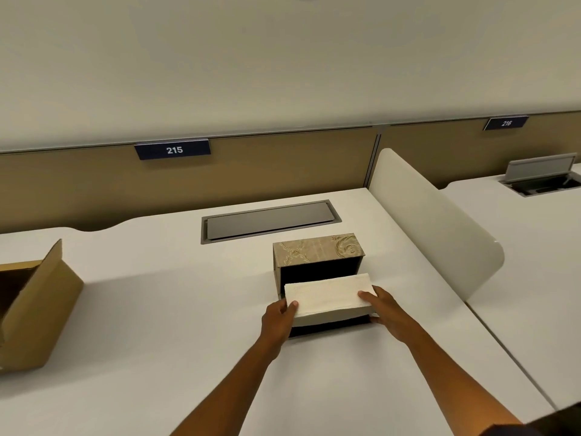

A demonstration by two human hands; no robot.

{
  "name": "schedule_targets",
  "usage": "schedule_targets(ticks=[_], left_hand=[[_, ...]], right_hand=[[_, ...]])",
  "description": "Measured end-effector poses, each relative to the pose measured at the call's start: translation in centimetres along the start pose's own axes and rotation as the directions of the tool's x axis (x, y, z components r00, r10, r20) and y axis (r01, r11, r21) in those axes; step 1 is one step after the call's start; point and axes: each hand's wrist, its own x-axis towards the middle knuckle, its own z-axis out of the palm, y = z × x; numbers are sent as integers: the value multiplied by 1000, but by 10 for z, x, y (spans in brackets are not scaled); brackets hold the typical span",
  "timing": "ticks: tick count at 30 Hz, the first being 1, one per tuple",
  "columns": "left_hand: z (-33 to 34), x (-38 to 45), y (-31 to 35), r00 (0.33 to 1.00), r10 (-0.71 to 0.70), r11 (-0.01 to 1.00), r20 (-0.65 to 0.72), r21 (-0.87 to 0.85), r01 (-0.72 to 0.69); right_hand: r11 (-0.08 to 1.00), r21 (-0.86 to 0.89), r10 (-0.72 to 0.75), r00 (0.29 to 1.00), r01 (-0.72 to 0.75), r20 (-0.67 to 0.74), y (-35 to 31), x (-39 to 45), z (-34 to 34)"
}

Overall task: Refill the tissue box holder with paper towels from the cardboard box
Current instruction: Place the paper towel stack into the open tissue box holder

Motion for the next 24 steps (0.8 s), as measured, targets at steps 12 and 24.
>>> schedule_targets(ticks=[12,24], left_hand=[[6,26,3,998,15,990,-63,139,-6],[4,39,6,999,-37,976,-24,213,41]], right_hand=[[991,-97,-90,996,88,-19,1,15,14],[985,-146,-98,992,86,-74,-5,22,23]])
